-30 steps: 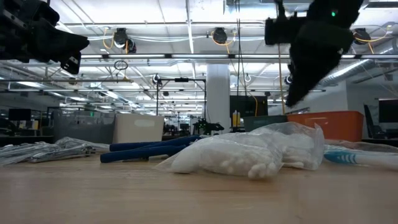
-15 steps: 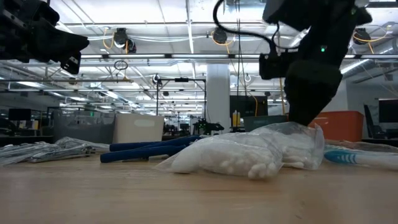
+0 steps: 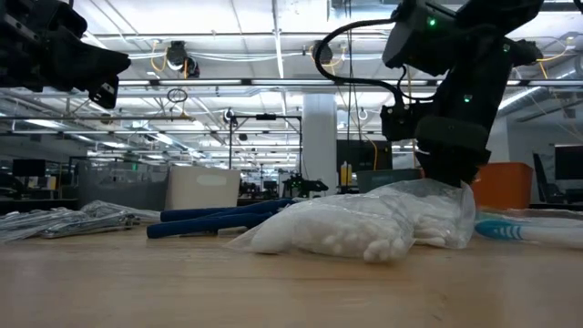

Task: Pick & Place Travel size toiletries
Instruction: Put the orange toothbrush into the orange bin

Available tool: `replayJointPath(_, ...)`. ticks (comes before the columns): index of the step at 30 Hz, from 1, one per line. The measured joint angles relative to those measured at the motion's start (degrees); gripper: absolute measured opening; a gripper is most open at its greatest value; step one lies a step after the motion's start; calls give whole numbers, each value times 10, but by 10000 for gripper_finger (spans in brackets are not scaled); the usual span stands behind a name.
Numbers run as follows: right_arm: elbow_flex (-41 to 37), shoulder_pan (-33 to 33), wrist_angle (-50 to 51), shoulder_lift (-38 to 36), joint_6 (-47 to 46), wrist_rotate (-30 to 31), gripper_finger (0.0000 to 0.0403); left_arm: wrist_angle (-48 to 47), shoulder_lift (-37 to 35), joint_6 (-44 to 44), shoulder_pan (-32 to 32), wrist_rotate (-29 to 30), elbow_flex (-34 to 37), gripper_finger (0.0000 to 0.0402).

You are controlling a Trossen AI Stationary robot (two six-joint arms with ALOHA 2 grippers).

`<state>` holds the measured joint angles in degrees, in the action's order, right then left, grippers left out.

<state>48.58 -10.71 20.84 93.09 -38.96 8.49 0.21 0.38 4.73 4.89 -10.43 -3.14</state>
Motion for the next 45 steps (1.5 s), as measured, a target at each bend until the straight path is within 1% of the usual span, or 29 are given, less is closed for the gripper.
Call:
replayJointPath(4,0,4,1,-1,35,2,49,0,0,0,0,0,0,15)
replayJointPath(6,-1,5,3,-7,47,1,33,0,0,0,0,0,0,15)
replayJointPath(8,-2,7,6,-20,52,1,32,0,0,0,0,0,0,15)
replayJointPath(11,-2,10,5,-59,54,2,32,0,0,0,0,0,0,15)
replayJointPath(17,-2,14,6,-181,62,11,35,0,0,0,0,0,0,15)
replayJointPath(19,-2,14,13,-229,70,50,38,0,0,0,0,0,0,15)
replayJointPath(20,-2,14,21,-252,71,80,38,0,0,0,0,0,0,15)
replayJointPath(24,-2,14,80,-332,68,228,33,0,0,0,0,0,0,15)
replayJointPath(28,-2,17,169,-390,22,388,34,0,0,0,0,0,0,15)
replayJointPath(30,-2,24,215,-411,-5,451,37,0,0,0,0,0,0,15)
replayJointPath(32,-16,33,235,-429,-33,505,39,0,0,0,0,0,0,15)
replayJointPath(34,-41,45,235,-442,-48,540,38,0,0,0,0,0,0,15)
replayJointPath(37,-91,69,204,-456,-66,577,37,0,0,0,0,0,0,15)
replayJointPath(42,-197,109,119,-472,-109,620,42,0,0,0,0,0,0,15)
replayJointPath(45,-248,126,73,-483,-114,636,43,0,0,0,0,0,0,15)
